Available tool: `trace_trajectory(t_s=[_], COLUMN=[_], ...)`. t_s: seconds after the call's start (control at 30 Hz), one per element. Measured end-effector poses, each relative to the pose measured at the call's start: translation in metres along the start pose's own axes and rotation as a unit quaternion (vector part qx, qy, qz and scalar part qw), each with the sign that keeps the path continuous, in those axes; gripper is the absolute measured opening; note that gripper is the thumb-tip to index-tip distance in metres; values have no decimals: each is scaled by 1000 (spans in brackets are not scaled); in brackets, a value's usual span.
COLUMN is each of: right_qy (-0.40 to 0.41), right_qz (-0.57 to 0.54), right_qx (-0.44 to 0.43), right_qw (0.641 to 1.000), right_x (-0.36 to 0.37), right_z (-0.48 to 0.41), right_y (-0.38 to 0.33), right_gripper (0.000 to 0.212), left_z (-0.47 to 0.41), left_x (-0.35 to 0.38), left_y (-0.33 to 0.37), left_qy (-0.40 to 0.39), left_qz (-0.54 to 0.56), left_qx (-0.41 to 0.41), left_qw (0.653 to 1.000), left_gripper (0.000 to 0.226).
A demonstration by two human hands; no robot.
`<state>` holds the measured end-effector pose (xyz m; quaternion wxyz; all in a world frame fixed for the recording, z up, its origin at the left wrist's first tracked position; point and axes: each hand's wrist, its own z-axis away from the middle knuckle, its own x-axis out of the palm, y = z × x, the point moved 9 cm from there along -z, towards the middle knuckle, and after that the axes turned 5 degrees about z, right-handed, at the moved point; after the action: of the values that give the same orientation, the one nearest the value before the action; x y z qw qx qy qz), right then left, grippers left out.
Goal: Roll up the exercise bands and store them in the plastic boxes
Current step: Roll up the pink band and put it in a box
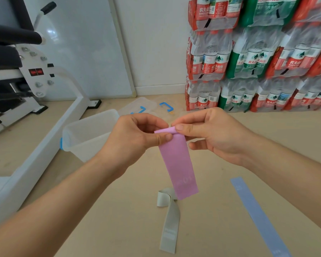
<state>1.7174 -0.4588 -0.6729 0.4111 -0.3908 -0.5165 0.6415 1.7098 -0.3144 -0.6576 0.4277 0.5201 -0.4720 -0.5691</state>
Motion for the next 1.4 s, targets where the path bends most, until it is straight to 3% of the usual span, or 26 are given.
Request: trace_trajectory(t_s=[0.2,0.67,0.8,1.17,1.33,1.4], right_qy=[38,-30,-25,-2,-36,-53], right_qz=[47,18,83,60,58,84], right_qx=[-22,1,-20,-47,-24,-9], right_qw=[998,999,996,997,997,995], right_x=[-7,-1,-1,-5,-1,0], right_z=[0,-3,-2,-3,-2,-1], right_y=[-4,1,-3,-6,-4,-1], right_gripper=[7,10,13,10,13,25], left_z=[2,1,2,3,2,1], left_x=[5,0,3,7,4,2], left_y=[-2,-3,-5,-4,-6,-9], left_qy=[-32,3,-10,-18,2,14], left_qz=[22,68,63,53,98,134], left_qx=[-19,-20,-19,-25,-28,-36], left_qw=[999,997,998,998,995,990], left_gripper=[26,27,28,37,35,31])
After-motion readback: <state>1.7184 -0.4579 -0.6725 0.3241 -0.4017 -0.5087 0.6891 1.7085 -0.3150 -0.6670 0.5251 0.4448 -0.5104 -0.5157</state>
